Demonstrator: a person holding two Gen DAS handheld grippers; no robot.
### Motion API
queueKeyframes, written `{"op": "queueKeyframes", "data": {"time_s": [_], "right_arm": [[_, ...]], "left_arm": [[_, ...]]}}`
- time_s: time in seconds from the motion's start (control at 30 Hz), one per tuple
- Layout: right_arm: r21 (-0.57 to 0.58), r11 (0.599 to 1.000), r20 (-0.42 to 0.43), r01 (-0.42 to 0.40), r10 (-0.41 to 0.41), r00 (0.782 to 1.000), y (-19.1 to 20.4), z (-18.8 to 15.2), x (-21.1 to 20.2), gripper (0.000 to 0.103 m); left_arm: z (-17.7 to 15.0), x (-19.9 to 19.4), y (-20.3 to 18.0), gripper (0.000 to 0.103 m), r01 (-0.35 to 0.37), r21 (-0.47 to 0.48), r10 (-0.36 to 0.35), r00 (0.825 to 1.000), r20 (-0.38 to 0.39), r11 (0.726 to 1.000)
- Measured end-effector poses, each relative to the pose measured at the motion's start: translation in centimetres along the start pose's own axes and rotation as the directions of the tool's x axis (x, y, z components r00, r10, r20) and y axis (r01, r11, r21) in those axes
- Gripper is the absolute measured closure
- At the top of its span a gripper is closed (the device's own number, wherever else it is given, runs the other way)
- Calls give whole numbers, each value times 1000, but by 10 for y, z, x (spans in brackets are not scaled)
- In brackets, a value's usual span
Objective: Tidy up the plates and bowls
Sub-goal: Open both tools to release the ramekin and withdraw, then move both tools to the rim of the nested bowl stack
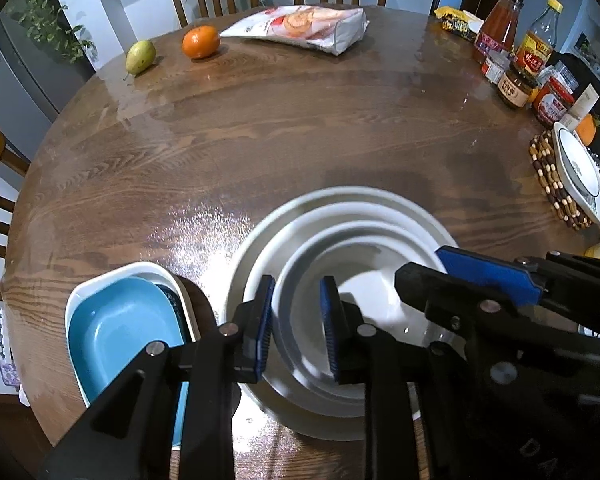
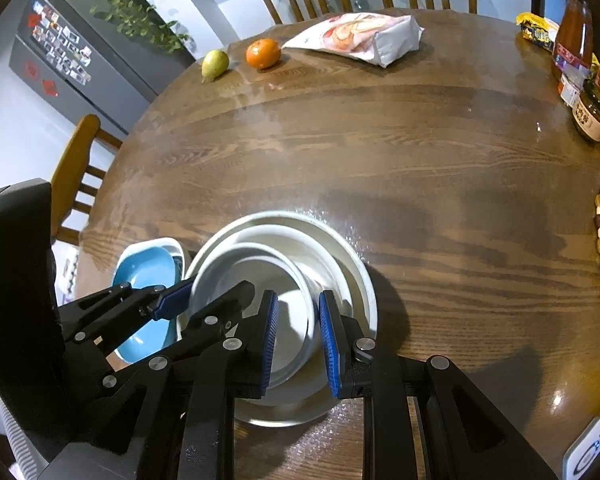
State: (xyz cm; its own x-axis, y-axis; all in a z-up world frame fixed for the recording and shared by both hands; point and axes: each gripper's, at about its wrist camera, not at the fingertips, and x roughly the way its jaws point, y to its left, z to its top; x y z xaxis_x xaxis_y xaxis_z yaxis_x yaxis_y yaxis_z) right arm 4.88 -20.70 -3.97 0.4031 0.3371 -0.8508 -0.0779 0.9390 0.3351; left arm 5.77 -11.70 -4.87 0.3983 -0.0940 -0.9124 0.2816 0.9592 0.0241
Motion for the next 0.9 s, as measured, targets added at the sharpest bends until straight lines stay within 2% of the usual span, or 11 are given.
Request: {"op": "queueKeyframes", "data": {"time_s": [0.07,0.17,0.33,0.4,0.53,0.6,0.67,0.8,0.9], "right_arm": [[-1,1000,12,-3,3,1000,0,1,-4,80],[-6,1000,26,-1,1,1000,0,2,-9,80],[-4,1000,43,-19,19,999,1,4,-17,80],[-10,1000,51,-30,30,998,2,4,-22,80],[-18,999,90,-38,39,995,2,5,-37,64],[-10,999,114,-39,40,993,-1,6,-45,59],[3,999,132,-45,45,990,-5,7,-52,50],[24,997,130,-70,67,989,-12,6,-58,46],[42,996,127,-82,76,989,-18,3,-61,46]], "left_arm": [[2,-3,-1,76,-2,0,2,1000,14,1000],[3,-9,-3,61,2,11,-2,999,32,1000],[5,-19,-7,56,4,26,-5,998,61,1000],[6,-26,-7,46,1,26,-3,997,80,1000],[7,-41,-4,41,0,22,-3,993,117,1000],[8,-46,-3,31,-4,21,1,991,132,1000],[8,-51,-1,27,0,17,-2,990,138,1000],[8,-57,-1,18,-4,13,2,989,147,1000],[8,-59,-1,17,0,15,-2,990,138,1000]]}}
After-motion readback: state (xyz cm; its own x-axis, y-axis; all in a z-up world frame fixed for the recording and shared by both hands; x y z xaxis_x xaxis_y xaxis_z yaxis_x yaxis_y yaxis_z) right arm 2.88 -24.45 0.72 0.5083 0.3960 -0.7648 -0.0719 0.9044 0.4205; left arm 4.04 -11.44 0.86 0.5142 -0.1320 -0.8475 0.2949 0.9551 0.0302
